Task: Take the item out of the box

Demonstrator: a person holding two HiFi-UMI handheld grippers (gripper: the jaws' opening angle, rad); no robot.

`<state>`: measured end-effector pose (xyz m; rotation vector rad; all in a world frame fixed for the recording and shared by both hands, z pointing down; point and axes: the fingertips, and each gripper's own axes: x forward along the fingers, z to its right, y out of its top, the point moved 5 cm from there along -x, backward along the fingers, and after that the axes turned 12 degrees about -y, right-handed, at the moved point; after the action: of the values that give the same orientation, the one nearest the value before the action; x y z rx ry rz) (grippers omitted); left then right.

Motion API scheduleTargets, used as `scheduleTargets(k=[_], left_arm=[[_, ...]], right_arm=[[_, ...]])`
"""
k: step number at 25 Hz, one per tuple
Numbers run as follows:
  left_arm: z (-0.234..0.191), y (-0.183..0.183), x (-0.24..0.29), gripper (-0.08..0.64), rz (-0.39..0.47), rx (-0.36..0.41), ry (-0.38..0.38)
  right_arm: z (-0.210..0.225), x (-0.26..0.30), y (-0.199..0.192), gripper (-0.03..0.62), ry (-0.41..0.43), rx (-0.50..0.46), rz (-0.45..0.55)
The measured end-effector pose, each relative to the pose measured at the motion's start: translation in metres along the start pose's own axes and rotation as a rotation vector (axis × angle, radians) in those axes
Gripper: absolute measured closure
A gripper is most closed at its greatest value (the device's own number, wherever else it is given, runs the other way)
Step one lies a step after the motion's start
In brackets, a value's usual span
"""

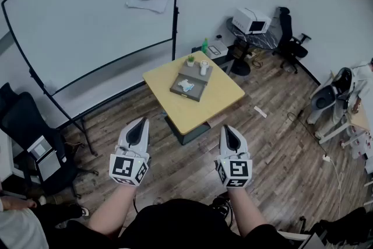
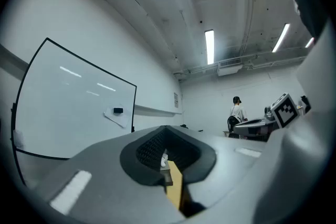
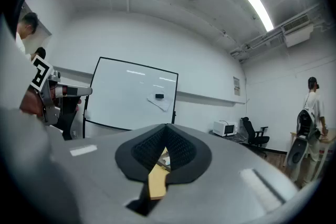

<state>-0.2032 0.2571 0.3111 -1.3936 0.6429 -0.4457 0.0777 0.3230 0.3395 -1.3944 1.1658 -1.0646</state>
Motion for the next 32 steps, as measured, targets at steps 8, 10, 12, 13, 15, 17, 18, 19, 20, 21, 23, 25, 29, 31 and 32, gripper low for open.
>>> scheduleTargets(k=[8, 10, 12, 13, 15, 17, 18, 19, 20, 21, 23, 25, 29, 31, 32], left_arm=[[-0.002, -0.002, 0.004, 0.560, -0.007, -0.005, -0.003], [-0.001, -0.003, 0.004, 0.560, -0.007, -0.006, -0.005], [-0.001, -0.003, 0.004, 0.560, -0.006, -0.009, -0.004], [-0.001, -0.004, 0.004, 0.560, -0.005, -0.010, -0.004], [0.001, -0.005, 0.004, 0.560, -0.006, -0.013, -0.004], [0.005, -0.006, 0.004, 0.560, -0.008, -0.016, -0.007], [0.007, -0.007, 0.005, 0.560, -0.010, -0.018, -0.009], [0.008, -0.008, 0.005, 0.560, -0.012, -0.019, -0.012], [0.009, -0.009, 0.006, 0.560, -0.014, -0.020, -0.014], [0.011, -0.010, 0.007, 0.560, -0.016, -0.021, -0.017], [0.014, -0.013, 0.009, 0.560, -0.020, -0.022, -0.021], [0.017, -0.014, 0.012, 0.560, -0.023, -0.023, -0.021], [0.027, -0.018, 0.018, 0.560, -0.036, -0.016, -0.014], [0.033, -0.021, 0.023, 0.560, -0.040, -0.013, -0.009], [0.036, -0.023, 0.025, 0.560, -0.041, -0.010, -0.006]], right_arm=[[0.001, 0.002, -0.001, 0.586, 0.005, -0.001, 0.001], [0.005, 0.001, -0.001, 0.584, -0.005, 0.017, 0.013], [0.007, 0.001, -0.002, 0.584, -0.015, 0.017, 0.016], [0.008, 0.001, -0.004, 0.584, -0.021, 0.010, 0.014], [0.009, -0.001, -0.006, 0.584, -0.020, -0.006, 0.011], [0.007, -0.002, -0.008, 0.583, 0.026, -0.004, 0.026], [0.004, -0.001, -0.008, 0.581, 0.070, 0.008, 0.035], [0.000, 0.001, -0.008, 0.246, 0.114, 0.026, 0.035], [-0.003, 0.003, -0.008, -0.006, 0.151, 0.044, 0.024], [-0.005, 0.005, -0.008, -0.006, 0.172, 0.053, 0.013], [-0.005, 0.006, -0.008, -0.005, 0.178, 0.041, 0.006], [0.000, 0.005, -0.006, -0.005, 0.174, 0.042, 0.017], [0.011, 0.005, -0.007, -0.005, 0.186, 0.063, 0.031], [0.018, 0.007, -0.009, -0.006, 0.191, 0.065, 0.040], [0.022, 0.008, -0.011, -0.005, 0.195, 0.069, 0.045]])
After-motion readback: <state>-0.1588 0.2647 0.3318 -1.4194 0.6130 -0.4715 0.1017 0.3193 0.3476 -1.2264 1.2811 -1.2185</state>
